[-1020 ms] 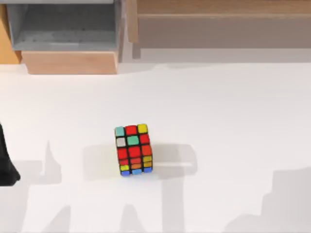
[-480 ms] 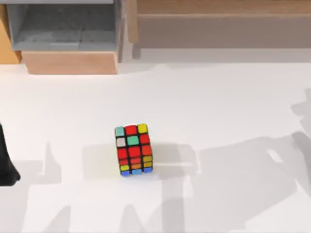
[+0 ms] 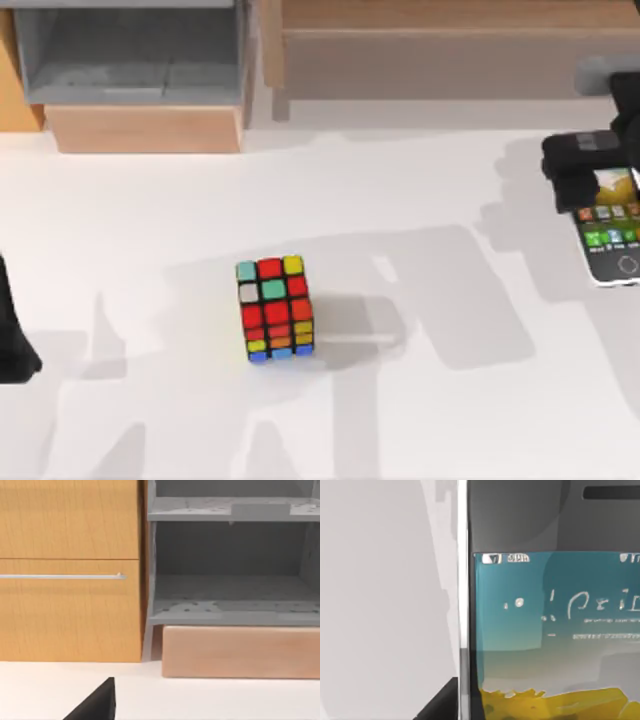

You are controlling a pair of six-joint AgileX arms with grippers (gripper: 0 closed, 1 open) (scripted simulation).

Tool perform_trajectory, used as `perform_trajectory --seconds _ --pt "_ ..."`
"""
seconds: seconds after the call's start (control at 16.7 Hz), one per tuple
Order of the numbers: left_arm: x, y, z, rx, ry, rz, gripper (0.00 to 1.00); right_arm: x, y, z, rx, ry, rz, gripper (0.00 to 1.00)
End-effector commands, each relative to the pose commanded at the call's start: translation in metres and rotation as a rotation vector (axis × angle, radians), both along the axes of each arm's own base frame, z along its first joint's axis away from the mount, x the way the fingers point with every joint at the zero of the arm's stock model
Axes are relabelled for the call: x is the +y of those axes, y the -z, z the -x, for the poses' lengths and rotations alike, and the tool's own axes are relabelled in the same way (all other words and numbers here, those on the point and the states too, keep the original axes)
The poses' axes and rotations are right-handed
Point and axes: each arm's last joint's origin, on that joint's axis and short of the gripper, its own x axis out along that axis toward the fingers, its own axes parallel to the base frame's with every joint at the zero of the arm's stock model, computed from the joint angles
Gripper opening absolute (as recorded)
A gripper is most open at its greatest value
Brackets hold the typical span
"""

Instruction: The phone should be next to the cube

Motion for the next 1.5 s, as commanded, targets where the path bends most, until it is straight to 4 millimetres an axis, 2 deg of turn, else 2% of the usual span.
perform_trajectory --seconds 0.18,0.42,0.72,1.02,1.5 --pt "0.000 0.000 0.000 0.000 0.000 0.000 1.00 0.045 -0.001 -0.006 0.043 0.046 -0.025 0.00" --pt "0.000 0.000 0.000 0.000 0.000 0.000 1.00 0.097 0.007 -0.003 0.109 0.097 -0.022 0.00" --pt "0.000 0.000 0.000 0.000 0.000 0.000 1.00 0.141 0.024 0.007 0.177 0.137 0.024 0.00" --pt "0.000 0.000 0.000 0.000 0.000 0.000 1.00 0.158 0.038 0.014 0.212 0.154 0.068 0.00" --pt "0.000 0.000 0.000 0.000 0.000 0.000 1.00 0.158 0.039 0.014 0.217 0.160 0.067 0.00"
